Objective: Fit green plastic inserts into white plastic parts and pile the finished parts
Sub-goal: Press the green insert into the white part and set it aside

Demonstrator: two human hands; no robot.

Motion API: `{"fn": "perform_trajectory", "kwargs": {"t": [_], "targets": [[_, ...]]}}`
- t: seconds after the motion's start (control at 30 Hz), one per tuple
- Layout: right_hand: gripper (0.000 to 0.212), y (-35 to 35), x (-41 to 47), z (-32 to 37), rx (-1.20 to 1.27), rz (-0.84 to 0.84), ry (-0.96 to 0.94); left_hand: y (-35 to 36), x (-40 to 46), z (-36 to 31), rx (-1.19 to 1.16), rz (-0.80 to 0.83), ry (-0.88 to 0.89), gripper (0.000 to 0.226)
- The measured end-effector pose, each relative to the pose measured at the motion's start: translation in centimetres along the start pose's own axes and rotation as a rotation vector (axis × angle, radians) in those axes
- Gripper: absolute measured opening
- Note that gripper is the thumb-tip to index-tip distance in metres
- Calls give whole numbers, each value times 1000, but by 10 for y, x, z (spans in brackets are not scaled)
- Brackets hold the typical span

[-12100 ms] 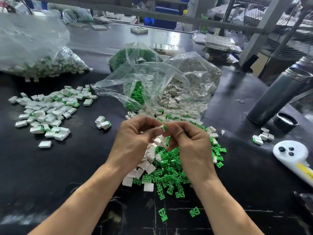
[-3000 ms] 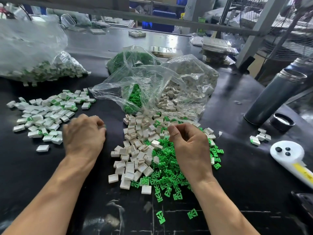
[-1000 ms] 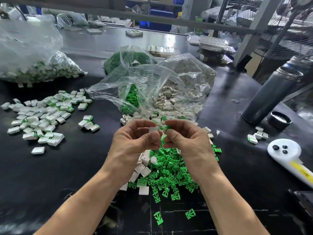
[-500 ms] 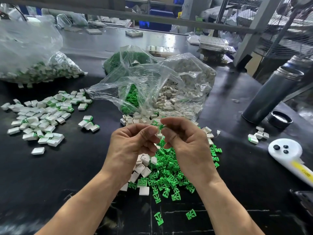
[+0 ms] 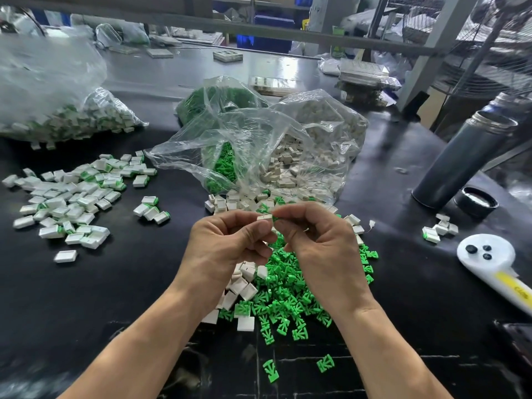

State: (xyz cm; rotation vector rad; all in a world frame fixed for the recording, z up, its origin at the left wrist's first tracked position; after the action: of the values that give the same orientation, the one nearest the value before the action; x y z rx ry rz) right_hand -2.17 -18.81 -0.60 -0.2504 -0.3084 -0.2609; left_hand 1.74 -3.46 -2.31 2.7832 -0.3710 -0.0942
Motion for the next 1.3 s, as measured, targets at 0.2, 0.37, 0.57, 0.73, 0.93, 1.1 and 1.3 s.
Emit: {"fn": "perform_trajectory", "kwargs": {"t": [0.2, 0.37, 0.57, 0.73, 0.93, 1.1, 1.3], "targets": [[14, 0, 2, -4, 188, 3, 122, -1, 1, -1, 43, 27, 18, 27], [1, 0, 2, -9, 239, 35, 188, -2, 2, -1, 64, 27, 54, 24], [19, 2, -1, -7, -3, 24, 66, -6, 2, -5, 162, -5, 91, 19], [19, 5, -3, -7, -45, 13, 81, -5, 1, -9, 213, -23, 104, 10], [18, 2, -4, -5, -157, 28, 60, -4, 1, -10, 319, -25, 107, 12], [15, 4, -5, -5, -193, 22, 51, -4, 2, -11, 359, -2, 111, 20], [17, 11, -6, -2, 145, -36, 120, -7, 3, -11, 173, -38, 118, 11]]}}
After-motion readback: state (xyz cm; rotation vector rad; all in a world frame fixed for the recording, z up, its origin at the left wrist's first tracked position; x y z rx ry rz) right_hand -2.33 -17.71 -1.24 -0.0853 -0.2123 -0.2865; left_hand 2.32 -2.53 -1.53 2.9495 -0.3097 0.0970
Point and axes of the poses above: each hand's wrist, its own x-axis towards the middle knuckle, its own y-axis out of the palm, z = x × y, the point moved 5 cm from there along x, towards the middle knuckle, and after that the axes turned 2 degrees about -x, right-handed, at the moved point
